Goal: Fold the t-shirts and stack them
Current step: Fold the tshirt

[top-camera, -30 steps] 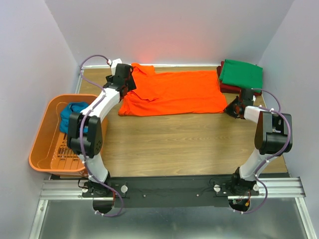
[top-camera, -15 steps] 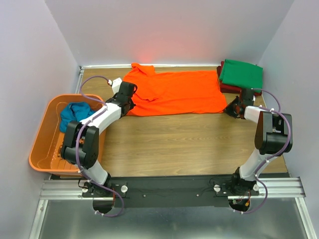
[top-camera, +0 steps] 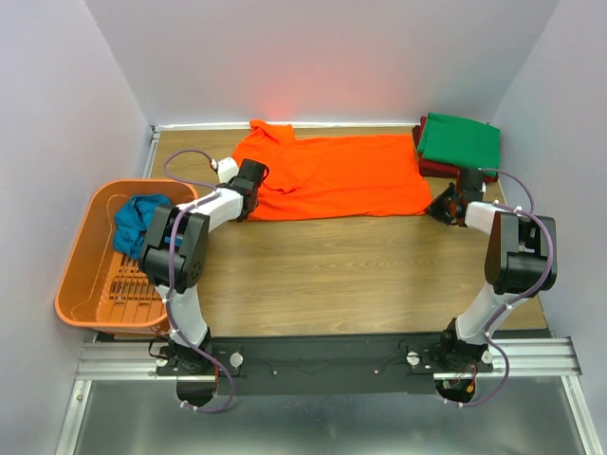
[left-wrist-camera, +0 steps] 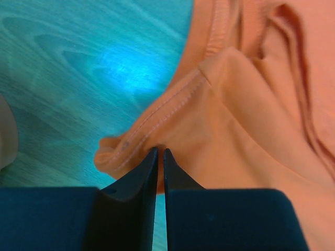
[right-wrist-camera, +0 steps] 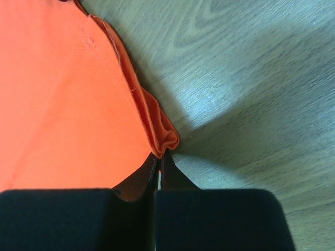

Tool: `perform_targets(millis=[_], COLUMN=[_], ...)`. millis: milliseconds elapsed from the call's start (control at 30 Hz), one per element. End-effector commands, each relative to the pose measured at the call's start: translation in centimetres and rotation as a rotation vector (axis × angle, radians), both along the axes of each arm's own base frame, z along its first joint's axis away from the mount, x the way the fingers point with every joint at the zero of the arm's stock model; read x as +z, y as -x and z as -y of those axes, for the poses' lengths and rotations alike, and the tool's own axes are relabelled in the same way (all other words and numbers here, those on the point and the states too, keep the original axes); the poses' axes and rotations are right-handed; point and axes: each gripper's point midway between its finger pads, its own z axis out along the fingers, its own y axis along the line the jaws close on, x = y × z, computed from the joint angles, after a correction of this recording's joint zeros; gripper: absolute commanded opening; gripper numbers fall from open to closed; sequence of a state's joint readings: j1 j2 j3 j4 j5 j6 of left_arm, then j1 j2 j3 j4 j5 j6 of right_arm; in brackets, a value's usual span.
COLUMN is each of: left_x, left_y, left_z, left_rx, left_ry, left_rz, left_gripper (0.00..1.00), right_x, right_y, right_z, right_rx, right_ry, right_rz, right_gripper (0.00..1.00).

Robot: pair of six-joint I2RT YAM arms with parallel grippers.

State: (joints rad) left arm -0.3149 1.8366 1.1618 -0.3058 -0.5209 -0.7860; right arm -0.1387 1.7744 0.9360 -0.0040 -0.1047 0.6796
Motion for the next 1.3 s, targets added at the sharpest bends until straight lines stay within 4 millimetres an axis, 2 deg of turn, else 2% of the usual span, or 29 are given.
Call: perform_targets(millis=[0,100,333,500,567,600,700,767,833,967,1000,1067,1100,1267], left_x=[-1.1,-2.7,-1.8,-2.7,-2.9,-3.2,-3.1,-3.1,-3.1,-2.5,-1.9,-1.9,-1.2,-0.8], left_y=[0.4,0.9,1.0,2.9,4.0,4.6,6.2,6.8,8.1,9.6,10.0,11.0,11.2,14.0], left_z=[-2.5,-3.2,-3.7,-4.1,-4.4,-4.6,-5.0,-4.9,-4.7,-3.5,-3.0,-2.3,-1.6,-0.2], left_rx=[0.1,0.114,0.114,0.116,0.14,0.149,0.159,0.158,0.147,0.129,0.118,0.11,0.097,0.084], left_ry=[-0.103,-0.141,-0.167,-0.169,-0.168,-0.174,-0.172,-0.145,-0.119,-0.074,-0.063,-0.033,-0.01,0.053], left_rz=[-0.045,-0.096,-0.103,-0.145,-0.163,-0.177,-0.184,-0.173,-0.163,-0.139,-0.122,-0.118,-0.096,-0.082], left_gripper=[0.15,0.15,0.12,0.1,0.0,0.0,0.0,0.0,0.0,0.0,0.0,0.0,0.0,0.0], right_x=[-0.2,0.0,0.7,0.6,0.6,0.9,1.1,1.3,2.3,2.4,3.1,3.1,3.2,4.0], right_y=[0.3,0.3,0.7,1.2,1.7,1.7,3.1,4.0,5.0,8.1,8.5,9.7,10.1,12.4], right_z=[0.0,0.2,1.0,0.5,0.0,0.1,-0.4,0.3,0.4,0.7,0.5,-0.1,-0.2,0.4], right_rx=[0.009,0.005,-0.014,-0.002,0.007,0.001,0.005,-0.019,-0.036,-0.092,-0.105,-0.101,-0.104,-0.144], right_ry=[-0.002,0.003,0.026,0.004,-0.024,-0.027,-0.085,-0.093,-0.113,-0.141,-0.152,-0.178,-0.18,-0.125], right_rz=[-0.009,-0.005,0.006,-0.005,-0.008,-0.003,-0.017,-0.024,-0.01,-0.055,-0.047,-0.069,-0.074,-0.108], right_gripper=[0.06,0.06,0.06,0.05,0.04,0.04,0.04,0.04,0.04,0.01,0.01,0.01,0.01,0.01])
